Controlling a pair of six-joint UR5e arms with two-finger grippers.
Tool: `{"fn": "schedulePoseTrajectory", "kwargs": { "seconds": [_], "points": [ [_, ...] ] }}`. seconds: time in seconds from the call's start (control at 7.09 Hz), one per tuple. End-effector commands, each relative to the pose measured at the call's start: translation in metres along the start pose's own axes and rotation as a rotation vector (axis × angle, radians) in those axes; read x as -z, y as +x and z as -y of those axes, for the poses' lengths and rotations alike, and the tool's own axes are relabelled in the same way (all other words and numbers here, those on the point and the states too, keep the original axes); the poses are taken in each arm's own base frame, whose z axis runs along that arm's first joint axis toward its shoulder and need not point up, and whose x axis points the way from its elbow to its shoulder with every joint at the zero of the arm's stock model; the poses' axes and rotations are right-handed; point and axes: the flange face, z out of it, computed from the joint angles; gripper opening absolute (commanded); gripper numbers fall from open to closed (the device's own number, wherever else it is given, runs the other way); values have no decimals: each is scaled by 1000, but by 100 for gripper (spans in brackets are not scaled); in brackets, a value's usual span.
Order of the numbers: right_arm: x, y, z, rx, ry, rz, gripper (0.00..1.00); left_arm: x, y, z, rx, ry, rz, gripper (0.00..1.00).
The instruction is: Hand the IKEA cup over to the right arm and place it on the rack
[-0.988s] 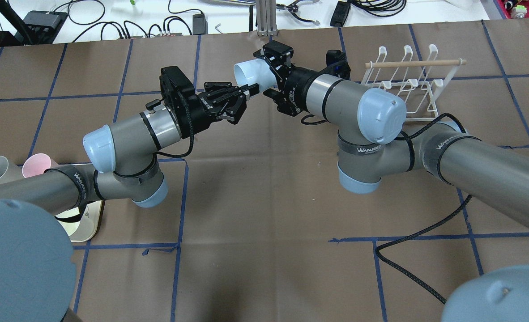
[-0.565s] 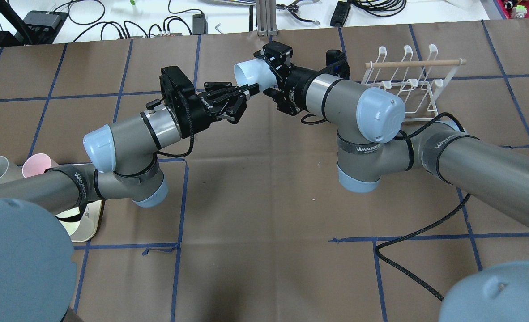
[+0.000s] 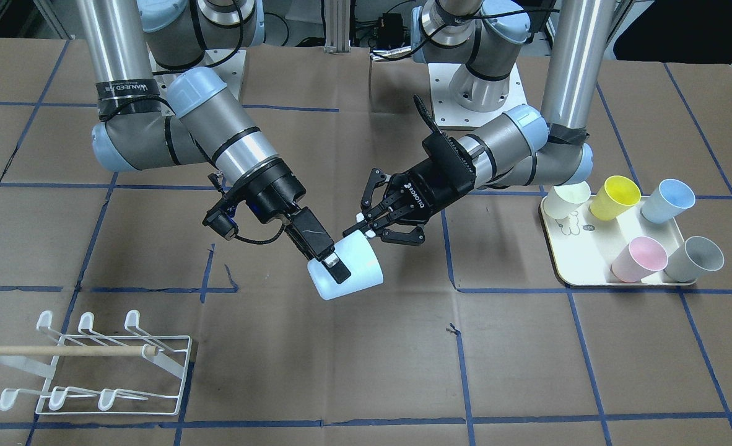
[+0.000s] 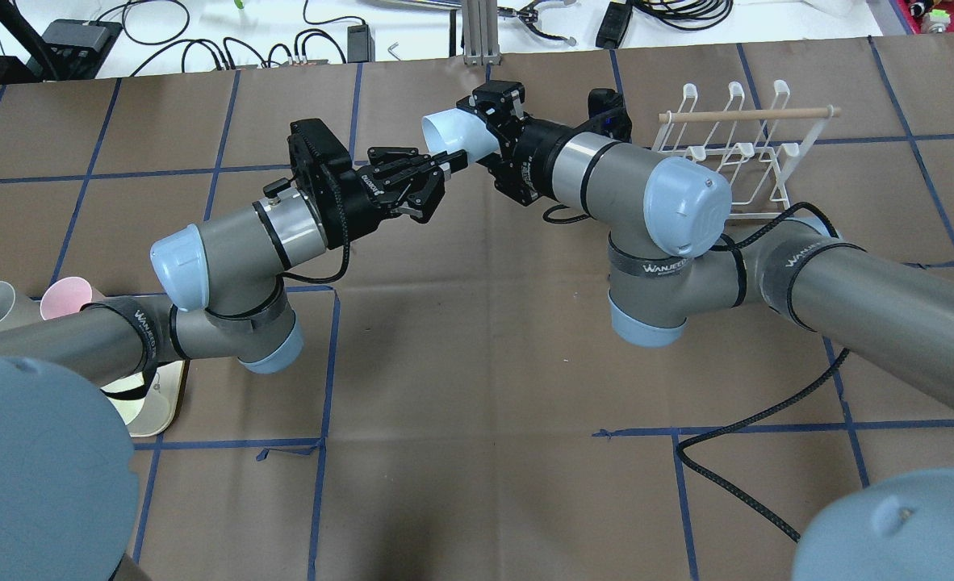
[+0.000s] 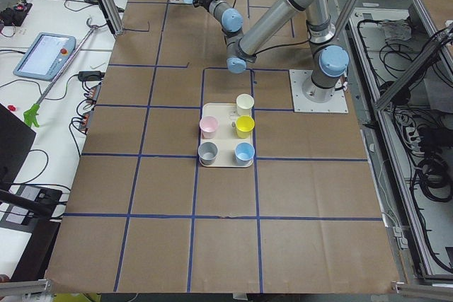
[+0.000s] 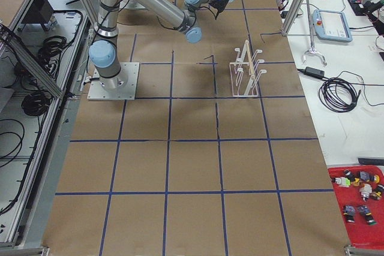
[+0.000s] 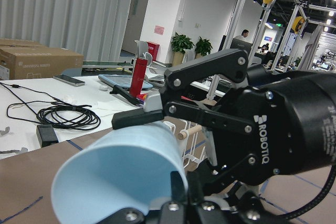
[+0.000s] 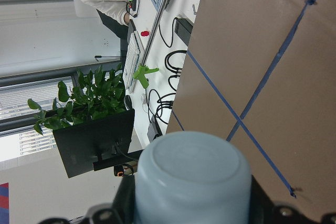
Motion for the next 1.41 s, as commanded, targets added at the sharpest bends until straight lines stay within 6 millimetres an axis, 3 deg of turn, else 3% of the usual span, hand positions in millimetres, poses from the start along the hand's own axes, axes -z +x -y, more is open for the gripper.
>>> {"fn": "schedulePoseTrajectory", "kwargs": {
  "seconds": [0.0, 0.28, 0.56, 0.71, 0.85, 1.13, 1.27],
  "points": [
    [1, -1, 0, 0, 1, 2, 50, 0, -1, 2, -3, 2, 1, 59],
    [2, -4, 0, 6, 2, 7, 47, 0, 0, 5, -10, 6, 1, 98],
    [9, -22, 22, 65, 44, 44, 43, 1, 0, 8, -17, 11, 4, 99],
    [24, -38, 68, 235, 127, 69, 42, 10, -3, 12, -21, 19, 22, 99],
    [46, -52, 112, 467, 220, 65, 42, 25, -20, 16, -21, 33, 65, 99],
    [61, -56, 145, 984, 327, -33, 36, 84, -61, 38, -32, 82, 163, 99],
    [69, -63, 165, 1209, 433, -138, 36, 86, -77, 33, -2, 73, 206, 99]
  ]
}}
